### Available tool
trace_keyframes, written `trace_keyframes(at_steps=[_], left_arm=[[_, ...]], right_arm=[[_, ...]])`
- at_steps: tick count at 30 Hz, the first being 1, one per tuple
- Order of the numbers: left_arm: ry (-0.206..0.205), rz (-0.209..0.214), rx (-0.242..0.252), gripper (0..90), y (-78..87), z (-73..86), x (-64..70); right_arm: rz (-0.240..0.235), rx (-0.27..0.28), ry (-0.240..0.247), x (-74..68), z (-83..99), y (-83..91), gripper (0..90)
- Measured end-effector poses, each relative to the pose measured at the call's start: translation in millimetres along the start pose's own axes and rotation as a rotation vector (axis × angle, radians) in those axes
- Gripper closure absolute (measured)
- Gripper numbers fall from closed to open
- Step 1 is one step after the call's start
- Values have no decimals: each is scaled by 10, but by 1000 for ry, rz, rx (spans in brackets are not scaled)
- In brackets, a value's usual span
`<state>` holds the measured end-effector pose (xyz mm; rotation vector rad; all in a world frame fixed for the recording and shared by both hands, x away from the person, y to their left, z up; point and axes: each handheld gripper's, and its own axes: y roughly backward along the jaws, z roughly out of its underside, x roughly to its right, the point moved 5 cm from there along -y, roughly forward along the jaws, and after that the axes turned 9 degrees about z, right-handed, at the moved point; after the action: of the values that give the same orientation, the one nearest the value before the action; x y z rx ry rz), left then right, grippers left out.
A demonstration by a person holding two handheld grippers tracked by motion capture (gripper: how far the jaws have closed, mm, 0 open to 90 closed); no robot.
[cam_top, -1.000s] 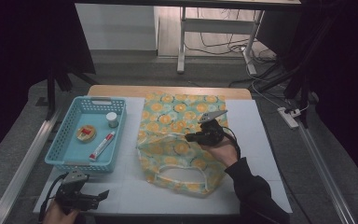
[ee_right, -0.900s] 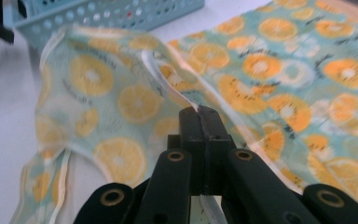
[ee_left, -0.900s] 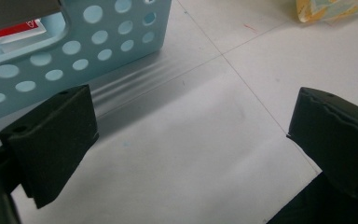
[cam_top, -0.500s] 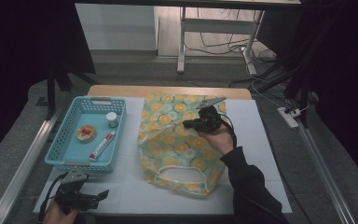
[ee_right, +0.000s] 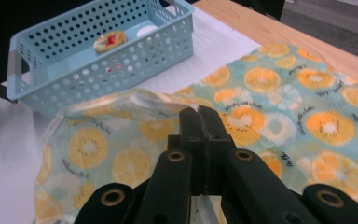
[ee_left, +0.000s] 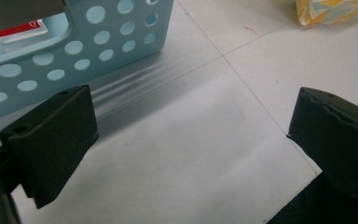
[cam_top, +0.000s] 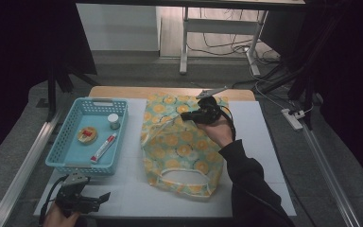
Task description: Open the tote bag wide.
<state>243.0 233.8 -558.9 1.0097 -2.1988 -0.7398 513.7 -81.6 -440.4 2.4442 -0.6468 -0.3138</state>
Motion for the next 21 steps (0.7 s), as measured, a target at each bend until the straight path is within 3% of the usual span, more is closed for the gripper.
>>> trace_keyframes(at_steps=[12,21], left_arm=[[2,2,3,13,4,1,0],[3,4,5,12,5,1,-1]], right_arm=[[-4,27,24,-86,-302,-49,900],[7,35,38,-109,-425,-57,900]])
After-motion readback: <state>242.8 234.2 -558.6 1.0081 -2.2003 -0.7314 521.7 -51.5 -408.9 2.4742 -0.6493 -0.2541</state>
